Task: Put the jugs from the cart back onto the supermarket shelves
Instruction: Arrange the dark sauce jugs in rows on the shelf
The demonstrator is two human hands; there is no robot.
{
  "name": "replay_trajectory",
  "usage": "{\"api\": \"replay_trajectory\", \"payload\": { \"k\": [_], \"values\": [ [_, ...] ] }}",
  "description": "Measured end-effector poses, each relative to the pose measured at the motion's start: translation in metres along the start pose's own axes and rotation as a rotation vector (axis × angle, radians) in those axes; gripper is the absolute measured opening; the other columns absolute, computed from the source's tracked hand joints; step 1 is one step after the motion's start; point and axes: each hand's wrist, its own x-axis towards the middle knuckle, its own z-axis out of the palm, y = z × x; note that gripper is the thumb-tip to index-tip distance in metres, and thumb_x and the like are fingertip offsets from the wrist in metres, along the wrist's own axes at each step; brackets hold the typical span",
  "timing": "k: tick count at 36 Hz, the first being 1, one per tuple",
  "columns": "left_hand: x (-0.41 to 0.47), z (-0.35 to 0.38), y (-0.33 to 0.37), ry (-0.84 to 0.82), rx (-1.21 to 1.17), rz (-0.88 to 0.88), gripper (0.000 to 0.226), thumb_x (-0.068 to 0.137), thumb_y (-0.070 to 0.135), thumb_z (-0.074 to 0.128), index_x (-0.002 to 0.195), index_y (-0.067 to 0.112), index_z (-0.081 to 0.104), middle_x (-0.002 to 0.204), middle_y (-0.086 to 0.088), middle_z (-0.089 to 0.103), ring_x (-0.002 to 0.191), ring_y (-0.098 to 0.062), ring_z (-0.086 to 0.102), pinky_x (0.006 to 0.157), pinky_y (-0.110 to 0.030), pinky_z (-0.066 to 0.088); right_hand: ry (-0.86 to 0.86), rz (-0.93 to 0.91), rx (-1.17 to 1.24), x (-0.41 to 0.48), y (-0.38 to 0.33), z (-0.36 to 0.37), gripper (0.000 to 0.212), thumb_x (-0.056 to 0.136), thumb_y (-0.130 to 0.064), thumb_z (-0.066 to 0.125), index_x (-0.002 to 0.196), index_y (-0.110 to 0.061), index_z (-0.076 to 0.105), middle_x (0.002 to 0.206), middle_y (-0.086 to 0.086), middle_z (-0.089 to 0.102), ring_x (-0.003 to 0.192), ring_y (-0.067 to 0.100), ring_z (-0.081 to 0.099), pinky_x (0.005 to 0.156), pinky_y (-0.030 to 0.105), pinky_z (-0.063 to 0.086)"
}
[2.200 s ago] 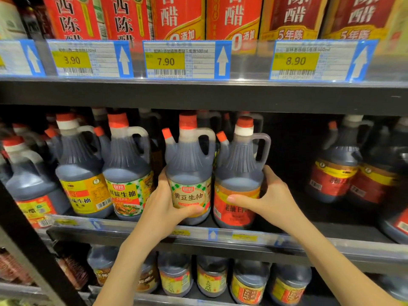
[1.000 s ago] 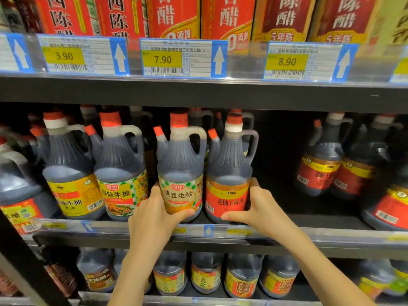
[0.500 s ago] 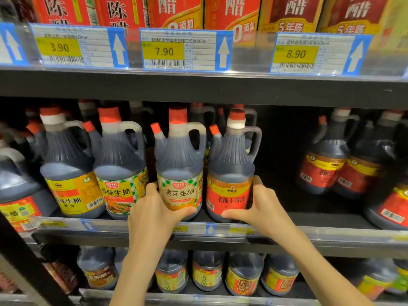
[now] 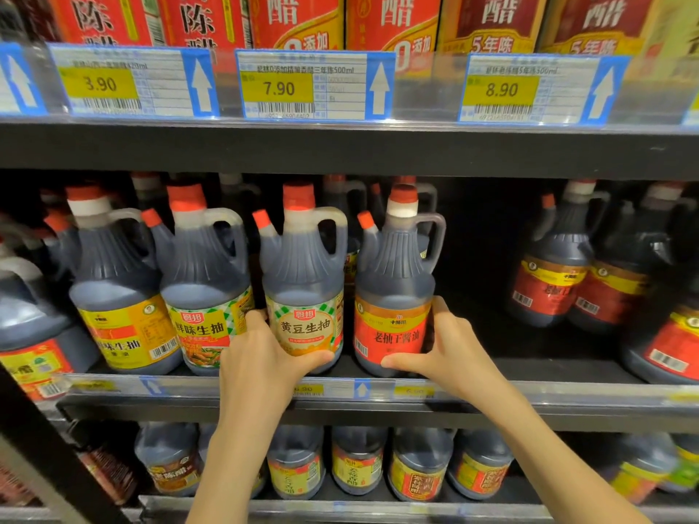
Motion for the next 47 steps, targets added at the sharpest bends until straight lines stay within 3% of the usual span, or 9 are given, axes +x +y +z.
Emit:
{"api": "replay_trajectory", "payload": {
  "k": [10,16,21,28,36,39,41,47],
  "values": [
    [-0.001,-0.002,0.001,-0.017,-0.009,0.000,0.077,0.053,0.059,0.082,0.094,0.015,0.033,0.106,-0.014,0.065,0.101,-0.035,0.061,0.076,-0.040,0.048,0.083,0.040,-0.081,-0.002,-0.003,0.006,0.086,0.057,-0.040,0.086,0.123,-0.008,0.041,0.119,0.010,0.061,0.111,0.026,0.060,0.090,0.040,0.053],
    [-0.002,-0.001,0.000,-0.017,-0.004,0.007,0.080,0.054,0.057,0.083,0.104,0.008,0.044,0.108,-0.015,0.064,0.103,-0.037,0.060,0.080,-0.045,0.050,0.073,0.044,-0.089,-0.003,-0.004,0.004,0.086,0.059,-0.041,0.086,0.124,-0.010,0.039,0.119,0.007,0.061,0.111,0.025,0.060,0.091,0.040,0.052],
    [-0.003,-0.002,0.000,-0.024,0.005,0.029,0.079,0.056,0.055,0.083,0.107,0.006,0.046,0.108,-0.016,0.064,0.101,-0.038,0.060,0.079,-0.045,0.049,-0.003,0.054,-0.041,0.000,-0.002,-0.001,0.085,0.059,-0.038,0.087,0.124,-0.013,0.039,0.119,0.004,0.061,0.111,0.021,0.060,0.090,0.034,0.053],
    [-0.003,-0.006,0.000,-0.056,-0.002,0.048,0.078,0.058,0.055,0.082,0.107,0.006,0.047,0.107,-0.017,0.065,0.102,-0.040,0.059,0.080,-0.045,0.047,-0.027,0.042,-0.018,-0.001,0.000,-0.002,0.085,0.059,-0.038,0.086,0.124,-0.013,0.039,0.121,0.004,0.060,0.112,0.020,0.060,0.092,0.034,0.053],
    [-0.018,-0.021,-0.002,-0.108,-0.084,0.189,0.078,0.067,0.054,0.077,0.122,0.009,0.046,0.120,-0.008,0.061,0.111,-0.029,0.057,0.086,-0.041,0.047,-0.042,0.025,-0.092,-0.014,-0.008,-0.007,0.109,0.049,-0.063,0.078,0.138,-0.019,0.033,0.128,0.000,0.058,0.117,0.020,0.057,0.096,0.043,0.050],
    [-0.031,-0.028,-0.006,-0.111,-0.093,0.209,0.089,0.080,0.047,0.069,0.147,0.007,0.027,0.149,-0.008,0.039,0.136,-0.026,0.038,0.106,-0.038,0.035,-0.041,0.002,-0.144,-0.025,-0.008,-0.011,0.106,0.055,-0.061,0.078,0.140,-0.017,0.034,0.137,0.003,0.052,0.125,0.021,0.051,0.101,0.042,0.046],
    [-0.042,-0.034,-0.011,-0.119,-0.087,0.234,0.084,0.087,0.042,0.062,0.151,0.009,0.018,0.157,-0.006,0.025,0.143,-0.022,0.025,0.113,-0.036,0.026,-0.059,-0.014,-0.187,-0.036,-0.007,-0.015,0.105,0.060,-0.057,0.079,0.144,-0.014,0.031,0.145,0.004,0.043,0.132,0.022,0.042,0.106,0.041,0.041],
    [-0.069,-0.044,-0.023,-0.168,-0.079,0.435,0.065,0.092,0.031,0.056,0.149,0.016,0.028,0.154,0.002,0.030,0.142,-0.015,0.030,0.112,-0.028,0.027,-0.108,-0.083,-0.238,-0.082,0.005,-0.028,0.096,0.074,-0.045,0.074,0.150,-0.019,0.021,0.156,0.001,0.024,0.144,0.020,0.022,0.118,0.037,0.020]
  ]
}}
